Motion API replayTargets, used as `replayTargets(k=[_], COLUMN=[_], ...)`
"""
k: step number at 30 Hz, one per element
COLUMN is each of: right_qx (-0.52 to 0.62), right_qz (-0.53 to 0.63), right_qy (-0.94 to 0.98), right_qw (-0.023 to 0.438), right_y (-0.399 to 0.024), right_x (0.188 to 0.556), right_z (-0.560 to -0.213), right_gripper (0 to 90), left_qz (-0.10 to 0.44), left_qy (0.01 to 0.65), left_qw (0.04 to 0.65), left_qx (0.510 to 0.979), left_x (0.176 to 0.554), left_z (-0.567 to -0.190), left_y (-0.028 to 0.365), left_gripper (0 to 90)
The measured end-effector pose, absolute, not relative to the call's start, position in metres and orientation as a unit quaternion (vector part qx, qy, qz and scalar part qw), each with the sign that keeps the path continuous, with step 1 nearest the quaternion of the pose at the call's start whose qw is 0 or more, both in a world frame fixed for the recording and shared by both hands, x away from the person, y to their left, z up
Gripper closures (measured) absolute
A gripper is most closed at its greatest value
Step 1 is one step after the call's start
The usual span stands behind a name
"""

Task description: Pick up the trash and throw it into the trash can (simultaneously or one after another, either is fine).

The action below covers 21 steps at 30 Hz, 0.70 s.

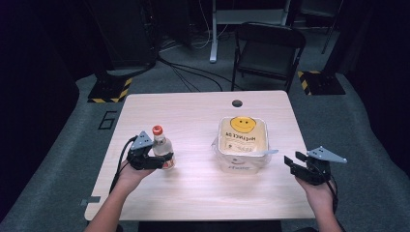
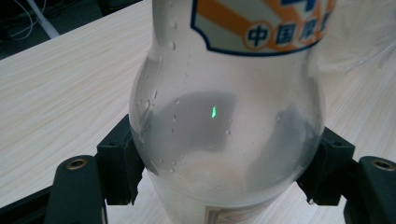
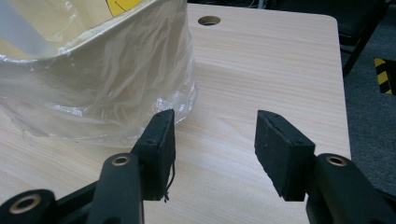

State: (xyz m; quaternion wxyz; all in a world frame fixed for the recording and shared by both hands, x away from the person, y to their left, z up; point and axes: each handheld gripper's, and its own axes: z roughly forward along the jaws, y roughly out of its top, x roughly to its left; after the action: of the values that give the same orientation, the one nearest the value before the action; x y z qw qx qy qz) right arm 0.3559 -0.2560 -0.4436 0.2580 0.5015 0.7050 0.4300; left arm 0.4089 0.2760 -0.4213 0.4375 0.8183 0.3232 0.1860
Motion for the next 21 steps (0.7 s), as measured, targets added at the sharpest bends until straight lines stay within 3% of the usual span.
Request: replayTargets(k=[21], right_qx=[0.502], right_qz=[0.431], right_qy=[0.704], right_qw=[0.257], right_y=[-0.257], right_x=[0.356], right_z=[-0.445], right_gripper=[47.3], left_qz=[0.181], left_qy=[0.3], left_qw=[0.451], left_qx=[0.821], left_x=[0.414], left_z=[-0.39], left_y=[0.254], left_gripper=[28.0])
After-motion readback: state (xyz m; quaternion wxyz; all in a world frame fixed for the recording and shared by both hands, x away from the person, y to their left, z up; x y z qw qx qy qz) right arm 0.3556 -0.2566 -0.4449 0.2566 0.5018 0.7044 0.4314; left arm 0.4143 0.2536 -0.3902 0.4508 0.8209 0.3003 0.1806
